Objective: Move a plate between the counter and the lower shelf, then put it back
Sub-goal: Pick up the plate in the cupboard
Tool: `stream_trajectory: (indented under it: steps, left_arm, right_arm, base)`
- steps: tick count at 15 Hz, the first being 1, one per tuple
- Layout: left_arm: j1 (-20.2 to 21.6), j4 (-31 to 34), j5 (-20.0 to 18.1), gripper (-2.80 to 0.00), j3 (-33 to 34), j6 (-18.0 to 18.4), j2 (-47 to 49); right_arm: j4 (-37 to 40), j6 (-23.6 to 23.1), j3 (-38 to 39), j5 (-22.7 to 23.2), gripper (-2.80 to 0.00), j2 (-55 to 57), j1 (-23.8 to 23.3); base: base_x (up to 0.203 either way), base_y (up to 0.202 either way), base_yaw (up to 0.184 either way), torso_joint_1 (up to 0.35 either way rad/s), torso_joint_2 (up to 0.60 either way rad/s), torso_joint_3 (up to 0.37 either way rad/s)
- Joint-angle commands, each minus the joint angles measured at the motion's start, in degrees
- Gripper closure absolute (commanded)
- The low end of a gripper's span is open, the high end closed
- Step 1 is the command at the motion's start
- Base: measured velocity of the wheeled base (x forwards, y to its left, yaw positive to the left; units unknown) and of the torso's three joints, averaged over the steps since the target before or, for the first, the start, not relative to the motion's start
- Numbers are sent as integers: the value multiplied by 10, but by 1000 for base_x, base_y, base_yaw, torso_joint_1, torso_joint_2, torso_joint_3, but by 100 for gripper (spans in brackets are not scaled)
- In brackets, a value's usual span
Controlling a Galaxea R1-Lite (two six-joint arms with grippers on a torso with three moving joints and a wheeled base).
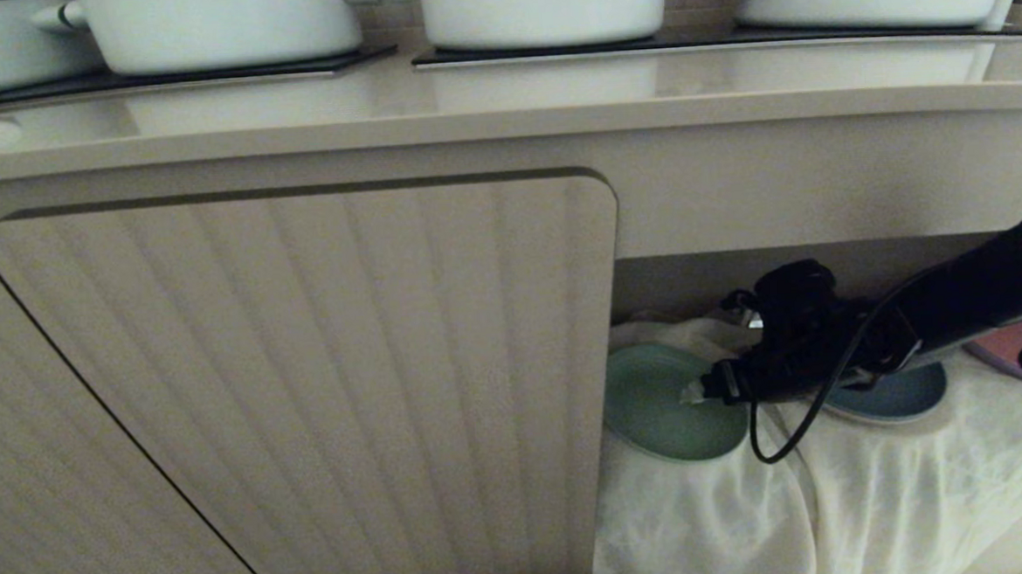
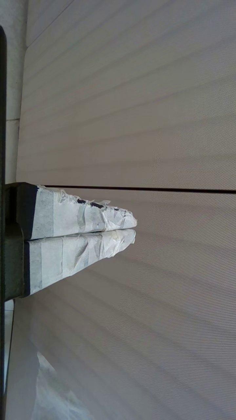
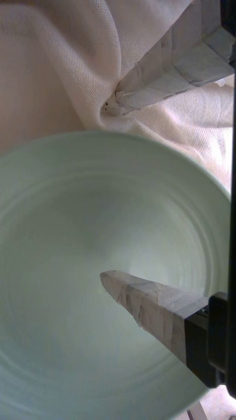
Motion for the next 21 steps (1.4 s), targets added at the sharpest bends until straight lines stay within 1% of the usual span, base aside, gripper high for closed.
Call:
stream_trajectory:
  steps: [1,21]
  left_arm:
    - [0,0,1,0,-1,-1,0]
    - [0,0,1,0,0,0,0]
  right_arm:
    - [0,0,-1,-5,-280,3,-1]
    - [1,-1,-28,-14,-280,24,-1]
  base:
    - [0,0,0,0,0,0]
    - [0,0,0,0,0,0]
